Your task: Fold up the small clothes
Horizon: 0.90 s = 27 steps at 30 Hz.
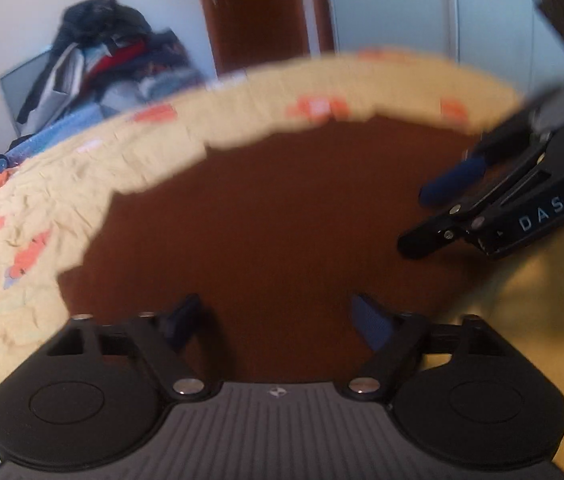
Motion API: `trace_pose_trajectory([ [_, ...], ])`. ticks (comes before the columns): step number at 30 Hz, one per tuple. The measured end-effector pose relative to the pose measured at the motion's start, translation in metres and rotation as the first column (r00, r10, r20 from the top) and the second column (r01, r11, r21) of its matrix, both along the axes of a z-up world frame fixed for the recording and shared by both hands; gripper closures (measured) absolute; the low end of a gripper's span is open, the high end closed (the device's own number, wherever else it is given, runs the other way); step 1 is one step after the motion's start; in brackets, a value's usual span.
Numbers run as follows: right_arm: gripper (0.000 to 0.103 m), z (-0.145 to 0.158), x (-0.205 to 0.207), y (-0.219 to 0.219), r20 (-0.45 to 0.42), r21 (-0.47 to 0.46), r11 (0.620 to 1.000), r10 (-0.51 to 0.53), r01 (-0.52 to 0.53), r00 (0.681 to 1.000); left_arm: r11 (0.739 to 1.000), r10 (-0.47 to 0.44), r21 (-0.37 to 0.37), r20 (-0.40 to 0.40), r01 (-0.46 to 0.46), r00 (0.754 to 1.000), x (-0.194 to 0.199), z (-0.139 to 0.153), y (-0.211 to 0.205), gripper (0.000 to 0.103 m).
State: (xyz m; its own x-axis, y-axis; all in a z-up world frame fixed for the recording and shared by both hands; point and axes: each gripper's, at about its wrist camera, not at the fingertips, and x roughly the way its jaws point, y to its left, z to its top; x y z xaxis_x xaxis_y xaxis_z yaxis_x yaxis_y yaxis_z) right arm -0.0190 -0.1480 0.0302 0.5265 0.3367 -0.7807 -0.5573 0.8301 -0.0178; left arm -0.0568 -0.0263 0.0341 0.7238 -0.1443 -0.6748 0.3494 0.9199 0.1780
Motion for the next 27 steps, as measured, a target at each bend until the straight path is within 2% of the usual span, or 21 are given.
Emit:
trace_pose_trajectory([
  [1,0.047,-0.005,-0.019,0.006,0.080,-0.074,0.996,0.058,-0.052,0.995,1.000,0.006,-0.024,-0.004,-0.006,1.000,-0.004,-0.001,0.004,0.027],
  [2,0.046,-0.007,-0.034,0.005,0.099,-0.096,0.994,0.066,-0.057,0.993,0.999,0.009,-0.045,-0.037,-0.011,0.999,-0.006,0.001,0.009,0.027],
  [4,0.045,-0.004,-0.053,-0.001,0.077,-0.105,0.993,0.056,-0.048,0.995,0.996,-0.003,-0.091,-0.094,-0.006,0.996,-0.014,0.002,0.019,0.027],
  [7,0.045,-0.005,-0.055,-0.011,0.051,-0.057,0.998,0.040,-0.037,0.998,0.991,0.002,-0.132,-0.085,-0.013,0.996,-0.020,0.000,0.029,0.027],
  [9,0.044,0.001,-0.050,-0.006,0.022,-0.083,0.996,0.044,-0.042,0.999,0.986,0.033,-0.160,-0.096,-0.048,0.995,-0.021,0.005,0.029,0.029],
  [10,0.044,0.007,-0.046,-0.003,0.022,-0.081,0.996,0.046,-0.044,0.999,0.976,0.058,-0.203,-0.108,-0.079,0.992,-0.025,0.009,0.032,0.029],
  [11,0.042,0.016,-0.046,-0.004,0.037,-0.051,0.997,0.054,-0.052,0.998,0.955,0.077,-0.273,-0.134,-0.112,0.988,-0.028,0.012,0.039,0.028],
  [13,0.027,0.035,-0.045,-0.001,0.084,0.035,0.997,0.072,-0.075,0.994,0.876,0.091,-0.447,-0.211,-0.179,0.973,-0.035,0.014,0.060,0.028],
  [14,0.009,0.040,-0.045,0.002,0.110,0.070,0.994,0.075,-0.083,0.991,0.829,0.113,-0.509,-0.254,-0.232,0.961,-0.036,0.012,0.071,0.028],
  [15,0.001,0.041,-0.045,0.006,0.129,0.090,0.992,0.080,-0.092,0.988,0.781,0.151,-0.547,-0.302,-0.301,0.941,-0.034,0.009,0.081,0.028],
  [16,0.001,0.040,-0.042,0.009,0.122,0.089,0.991,0.093,-0.104,0.988,0.724,0.198,-0.575,-0.355,-0.381,0.914,-0.032,0.004,0.094,0.028],
  [17,0.001,0.033,-0.039,0.014,0.098,0.072,0.991,0.102,-0.109,0.990,0.645,0.228,-0.619,-0.404,-0.448,0.886,-0.032,-0.002,0.108,0.028],
  [19,0.003,0.010,-0.033,0.023,0.039,0.019,0.993,0.115,-0.116,0.993,0.446,0.246,-0.701,-0.501,-0.556,0.830,-0.033,-0.012,0.134,0.028],
  [20,0.007,-0.003,-0.032,0.025,-0.008,-0.015,0.993,0.118,-0.118,0.993,0.380,0.264,-0.705,-0.538,-0.599,0.801,-0.035,-0.016,0.142,0.028],
  [21,0.002,-0.011,-0.039,0.025,0.027,-0.046,0.990,0.131,-0.130,0.991,0.334,0.292,-0.704,-0.555,-0.627,0.779,-0.036,-0.017,0.149,0.028],
  [22,0.001,-0.013,-0.048,0.024,0.066,-0.057,0.987,0.153,-0.150,0.986,0.299,0.336,-0.704,-0.554,-0.644,0.762,-0.038,-0.016,0.153,0.028],
  [23,0.000,-0.012,-0.049,0.022,0.047,-0.040,0.988,0.150,-0.148,0.988,0.281,0.378,-0.702,-0.546,-0.655,0.748,-0.041,-0.016,0.156,0.028],
  [25,0.000,-0.006,-0.048,0.018,0.015,-0.013,0.991,0.136,-0.135,0.991,0.274,0.399,-0.701,-0.540,-0.659,0.741,-0.036,-0.016,0.156,0.028],
  [26,0.001,-0.002,-0.047,0.016,0.007,0.007,0.992,0.124,-0.124,0.992,0.277,0.403,-0.698,-0.539,-0.660,0.740,-0.032,-0.015,0.154,0.028],
  [27,0.001,0.004,-0.044,0.012,-0.002,0.037,0.994,0.105,-0.105,0.994,0.293,0.405,-0.695,-0.532,-0.657,0.744,-0.027,-0.014,0.150,0.028],
])
